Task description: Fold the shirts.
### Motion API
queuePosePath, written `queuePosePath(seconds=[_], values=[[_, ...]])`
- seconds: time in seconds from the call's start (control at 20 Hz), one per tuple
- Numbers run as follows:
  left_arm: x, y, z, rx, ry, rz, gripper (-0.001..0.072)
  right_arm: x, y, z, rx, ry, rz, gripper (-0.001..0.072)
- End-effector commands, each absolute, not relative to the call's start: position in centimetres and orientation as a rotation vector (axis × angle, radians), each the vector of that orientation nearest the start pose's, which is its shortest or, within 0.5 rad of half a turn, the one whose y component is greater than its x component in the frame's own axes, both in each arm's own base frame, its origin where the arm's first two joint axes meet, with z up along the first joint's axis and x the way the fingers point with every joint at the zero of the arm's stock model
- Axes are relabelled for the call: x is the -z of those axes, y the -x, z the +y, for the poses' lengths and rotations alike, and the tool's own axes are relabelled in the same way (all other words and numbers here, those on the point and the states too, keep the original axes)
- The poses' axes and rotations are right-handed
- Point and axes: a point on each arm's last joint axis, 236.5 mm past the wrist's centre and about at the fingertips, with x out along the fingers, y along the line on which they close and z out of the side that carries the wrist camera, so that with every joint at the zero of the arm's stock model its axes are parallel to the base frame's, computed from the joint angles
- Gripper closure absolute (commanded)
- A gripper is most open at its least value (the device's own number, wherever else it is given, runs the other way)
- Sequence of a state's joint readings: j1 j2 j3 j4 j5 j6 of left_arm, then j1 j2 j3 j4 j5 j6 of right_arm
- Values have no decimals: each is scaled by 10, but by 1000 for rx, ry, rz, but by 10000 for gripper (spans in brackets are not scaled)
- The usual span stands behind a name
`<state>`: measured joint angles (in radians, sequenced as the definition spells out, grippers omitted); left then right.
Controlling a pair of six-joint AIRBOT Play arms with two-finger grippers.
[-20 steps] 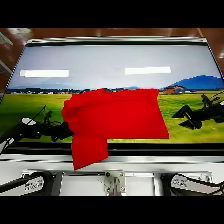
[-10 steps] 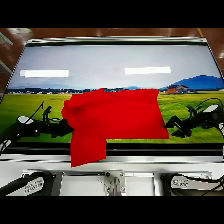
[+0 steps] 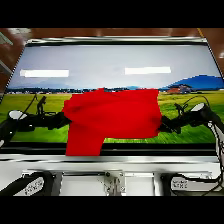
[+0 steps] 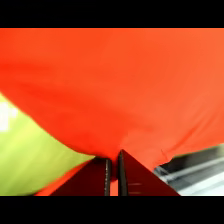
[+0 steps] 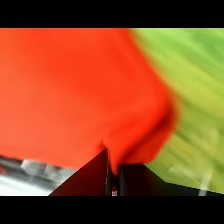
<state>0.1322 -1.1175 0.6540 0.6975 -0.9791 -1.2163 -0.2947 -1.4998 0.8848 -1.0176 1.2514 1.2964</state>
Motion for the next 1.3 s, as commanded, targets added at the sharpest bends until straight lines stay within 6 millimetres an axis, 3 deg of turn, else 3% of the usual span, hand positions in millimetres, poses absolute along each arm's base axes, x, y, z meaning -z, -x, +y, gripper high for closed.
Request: queuePosePath(seconds=[0.0, 0.05, 0.15, 0.25, 0.35, 0.4, 0.45, 0.5, 0.6, 0.7, 0.8, 1.0, 1.15, 1.25], values=[[-56, -361, -93, 389, 507, 962, 660, 35, -340, 51, -392, -493, 1461, 649], [-108, -372, -86, 397, 425, 832, 660, -8, -363, 46, -401, -432, 1330, 649], [-230, -372, -80, 406, 279, 550, 659, -138, -398, 41, -411, -279, 978, 649], [-374, -333, -76, 391, 129, 212, 659, -286, -394, 37, -364, -128, 585, 649], [-484, -269, -76, 358, 43, -71, 659, -435, -342, 36, -273, -23, 168, 649], [-529, -230, -76, 341, 33, -194, 659, -482, -308, 35, -226, -15, 34, 649], [-554, -200, -76, 323, 22, -265, 659, -516, -271, 31, -169, -13, -63, 650], [-569, -173, -75, 304, 5, -308, 660, -533, -242, 26, -118, -16, -110, 649], [-573, -133, -69, 251, -8, -307, 659, -541, -193, 15, -24, -44, -143, 649], [-557, -114, -62, 205, 2, -237, 659, -529, -160, 10, 30, -26, -110, 649], [-539, -104, -59, 180, -22, -174, 659, -510, -143, 6, 67, -9, -44, 649], [-508, -109, -60, 186, -33, -38, 658, -465, -146, -11, 134, -6, 153, 649], [-474, -130, -58, 190, -35, 125, 658, -422, -171, -24, 155, -1, 366, 649], [-442, -155, -51, 183, -22, 264, 659, -377, -196, -30, 125, 25, 590, 650]])
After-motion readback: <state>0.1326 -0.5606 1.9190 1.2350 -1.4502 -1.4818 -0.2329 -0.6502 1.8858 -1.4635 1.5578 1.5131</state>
